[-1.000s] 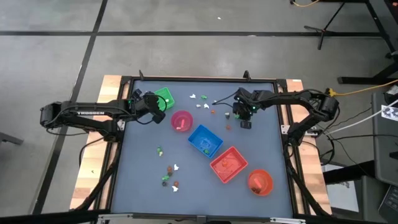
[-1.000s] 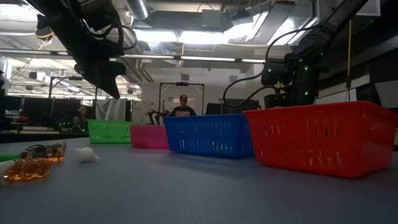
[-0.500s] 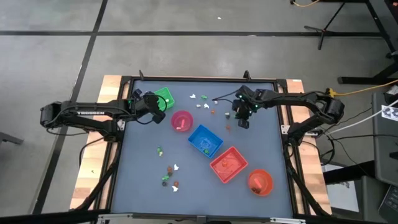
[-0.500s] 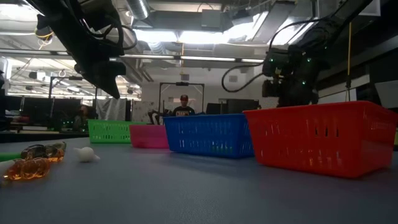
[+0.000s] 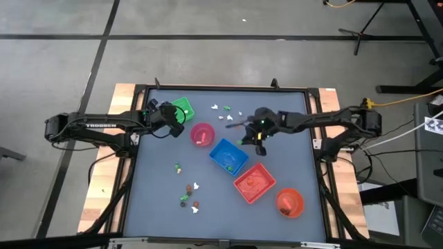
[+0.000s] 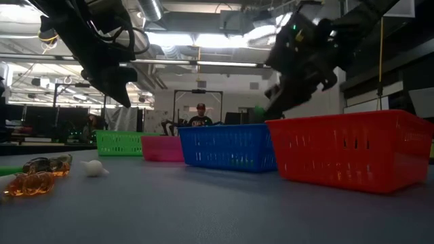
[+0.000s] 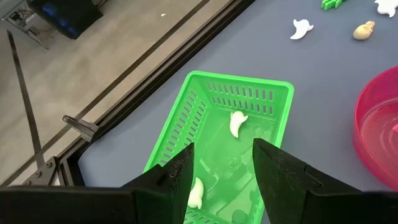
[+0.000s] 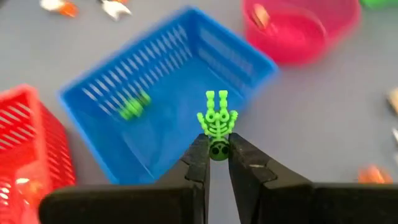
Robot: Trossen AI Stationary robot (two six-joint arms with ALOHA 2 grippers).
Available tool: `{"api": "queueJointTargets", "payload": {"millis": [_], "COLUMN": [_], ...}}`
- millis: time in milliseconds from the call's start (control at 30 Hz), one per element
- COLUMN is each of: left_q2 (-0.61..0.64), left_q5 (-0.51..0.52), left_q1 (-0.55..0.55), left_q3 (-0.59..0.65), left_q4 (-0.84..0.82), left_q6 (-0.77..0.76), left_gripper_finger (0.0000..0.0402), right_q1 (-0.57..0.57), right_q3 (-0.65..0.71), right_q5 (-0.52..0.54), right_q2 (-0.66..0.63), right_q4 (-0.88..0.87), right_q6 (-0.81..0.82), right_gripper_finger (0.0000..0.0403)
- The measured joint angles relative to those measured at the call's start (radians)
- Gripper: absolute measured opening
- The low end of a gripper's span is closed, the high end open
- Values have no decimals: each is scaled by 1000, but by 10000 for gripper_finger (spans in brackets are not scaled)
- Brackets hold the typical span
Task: Sort Halloween decoration
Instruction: Put the green skeleton toy into the blue bin, then put the light brown skull toy into the light red bin
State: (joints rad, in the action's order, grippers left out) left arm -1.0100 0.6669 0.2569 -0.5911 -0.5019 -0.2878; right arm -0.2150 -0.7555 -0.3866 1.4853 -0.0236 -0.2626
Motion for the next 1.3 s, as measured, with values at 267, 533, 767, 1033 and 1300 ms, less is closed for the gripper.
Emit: {"api": "queueJointTargets", "payload": {"millis": [267,533,767,1033,1300], "left_q2": [0,0,0,0,0], "left_q5": [0,0,0,0,0], "left_q1": [0,0,0,0,0], "left_q3": [0,0,0,0,0], "left_q4": [0,0,0,0,0], "left_q6": [0,0,0,0,0], "left_gripper_finger": [148,148,148,148,148], "right_q1": [123,182,183,182,182], "right_q3": [0,0,0,-1,-1], "right_q5": [8,10,11,11,11], "right_q2": [0,5,6,6,7], "right_q4": [83,82,81,82,82], "right_q6": [0,-3,-3,-3,-3], "right_gripper_finger": [42,42,49,123,166]}}
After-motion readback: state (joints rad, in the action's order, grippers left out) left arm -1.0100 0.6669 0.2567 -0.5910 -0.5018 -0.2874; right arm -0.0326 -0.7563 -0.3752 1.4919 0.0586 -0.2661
